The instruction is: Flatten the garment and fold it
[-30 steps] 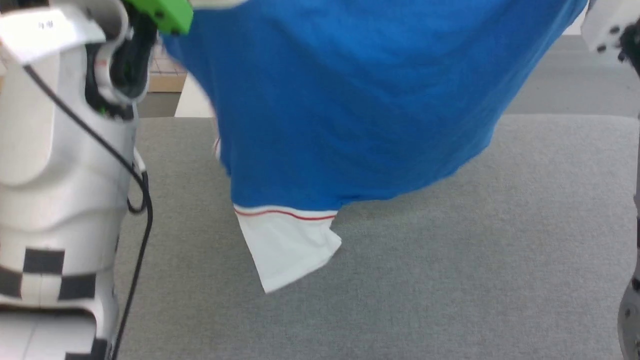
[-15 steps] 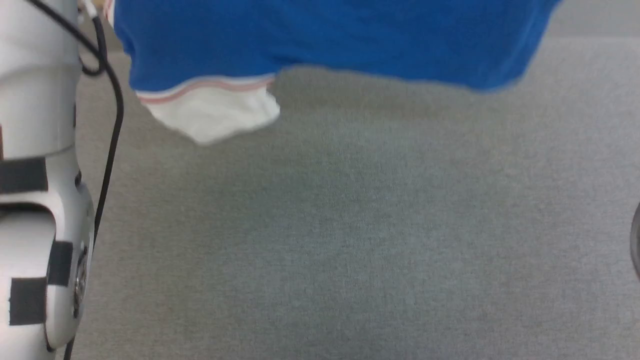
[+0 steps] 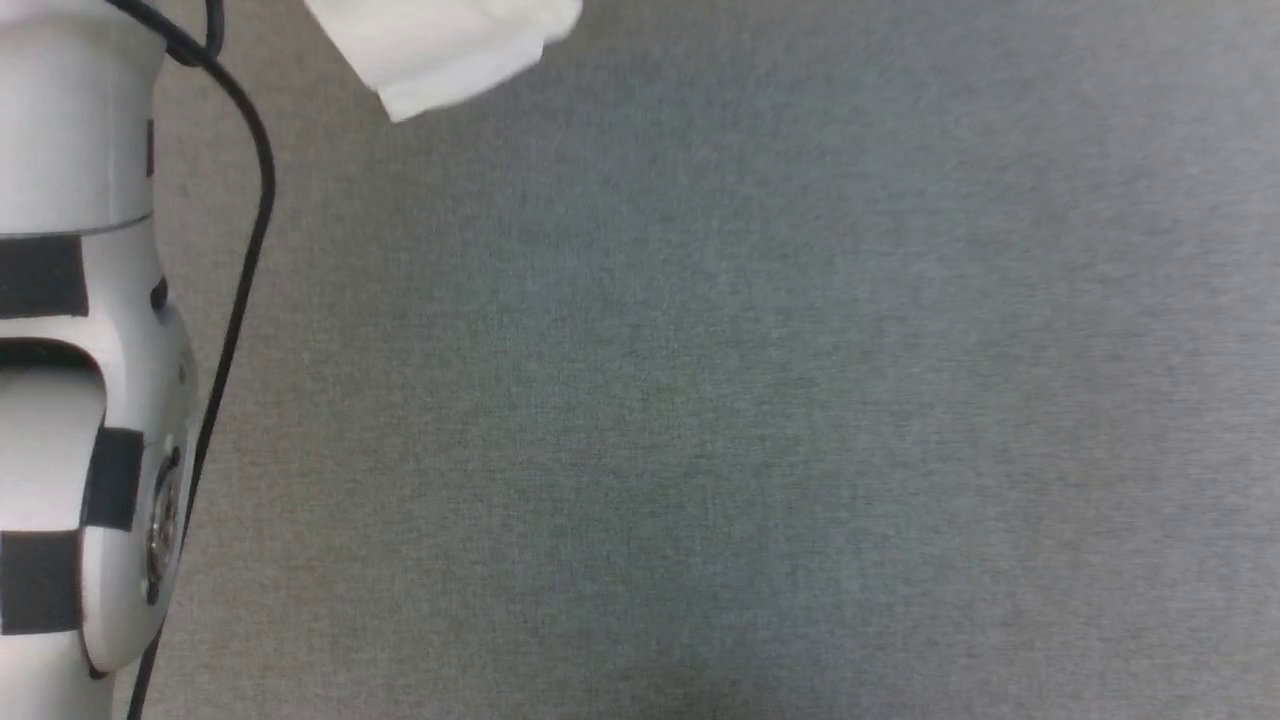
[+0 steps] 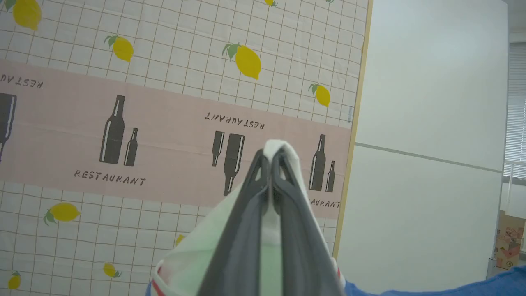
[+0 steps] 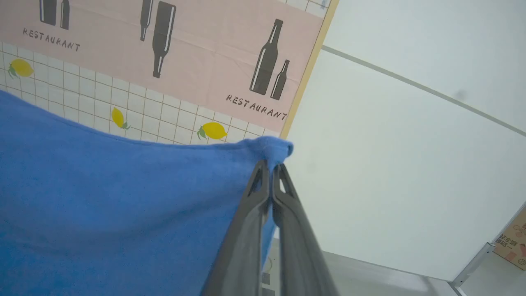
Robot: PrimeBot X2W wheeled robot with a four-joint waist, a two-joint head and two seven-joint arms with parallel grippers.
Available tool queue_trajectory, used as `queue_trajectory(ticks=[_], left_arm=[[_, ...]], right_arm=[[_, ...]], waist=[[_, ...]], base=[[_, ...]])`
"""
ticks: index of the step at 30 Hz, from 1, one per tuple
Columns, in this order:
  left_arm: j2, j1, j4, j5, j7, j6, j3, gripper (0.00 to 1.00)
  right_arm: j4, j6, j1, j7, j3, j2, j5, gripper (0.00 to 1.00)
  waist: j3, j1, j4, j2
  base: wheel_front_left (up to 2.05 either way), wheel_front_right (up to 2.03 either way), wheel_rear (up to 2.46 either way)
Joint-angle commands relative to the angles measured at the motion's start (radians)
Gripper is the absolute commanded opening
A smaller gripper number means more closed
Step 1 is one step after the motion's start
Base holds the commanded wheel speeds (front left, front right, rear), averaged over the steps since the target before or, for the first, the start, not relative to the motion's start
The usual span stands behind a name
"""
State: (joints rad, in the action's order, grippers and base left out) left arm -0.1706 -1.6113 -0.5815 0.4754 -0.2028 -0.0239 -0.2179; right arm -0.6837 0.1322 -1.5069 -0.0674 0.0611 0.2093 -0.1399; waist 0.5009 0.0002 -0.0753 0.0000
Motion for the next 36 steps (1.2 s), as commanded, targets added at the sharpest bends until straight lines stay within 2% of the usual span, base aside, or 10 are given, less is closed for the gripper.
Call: queue_trajectory(ticks=[1,8,12,15,19,24,29,31,36], left_arm=[[0.006,-0.015,-0.004,0.009,-0.018,0.019,0.0,0.0],[0.001,0.1,0.03,0.04,-0.046,0.104,-0.014,0.0],[-0.021,0.235,0.102,0.071,-0.041,0.123,-0.021,0.0],[-0.039,0.368,0.206,0.105,-0.018,0.128,-0.021,0.0],[-0.069,0.57,0.388,0.134,0.028,0.111,-0.021,0.0],[-0.112,0.858,0.637,0.143,0.098,0.044,-0.032,0.0],[-0.109,1.112,0.739,0.196,0.148,-0.033,-0.022,0.0],[-0.125,1.191,0.744,0.206,0.179,-0.04,-0.036,0.0],[-0.116,1.408,0.745,0.288,0.205,-0.061,-0.031,0.0]], right_arm=[[-0.014,-0.002,-0.007,0.023,-0.006,0.007,-0.01,0.0],[-0.074,-0.002,0.045,0.108,-0.082,0.054,0.043,0.0],[-0.057,-0.002,0.122,0.154,-0.156,0.104,0.133,0.0],[0.008,-0.002,0.216,0.167,-0.205,0.158,0.229,0.0],[0.152,-0.002,0.388,0.15,-0.218,0.23,0.354,0.0],[0.38,-0.002,0.663,0.083,-0.146,0.278,0.459,0.0],[0.56,-0.002,0.922,0.002,-0.057,0.24,0.484,0.0],[0.603,-0.002,1.003,-0.025,-0.038,0.212,0.488,0.0],[0.669,-0.002,1.22,-0.077,0.016,0.137,0.499,0.0]], waist=[[0.053,-0.0002,0.027,0.0],[0.073,-0.0002,0.056,0.0],[0.051,-0.0002,0.068,0.0],[0.029,-0.0002,0.076,0.0],[-0.006,-0.0002,0.079,0.0],[-0.042,-0.0002,0.078,0.0],[-0.087,-0.0002,0.078,0.0],[-0.108,-0.0002,0.074,0.0],[-0.189,-0.0002,0.075,0.0]], base=[[0.0,0.0,0.0],[0.0,0.0,0.0],[0.0,0.0,0.0],[0.0,0.0,0.0],[0.0,0.0,0.0],[0.0,0.0,0.0],[0.0,0.0,0.0],[0.0,0.0,0.0],[0.0,0.0,0.0]])
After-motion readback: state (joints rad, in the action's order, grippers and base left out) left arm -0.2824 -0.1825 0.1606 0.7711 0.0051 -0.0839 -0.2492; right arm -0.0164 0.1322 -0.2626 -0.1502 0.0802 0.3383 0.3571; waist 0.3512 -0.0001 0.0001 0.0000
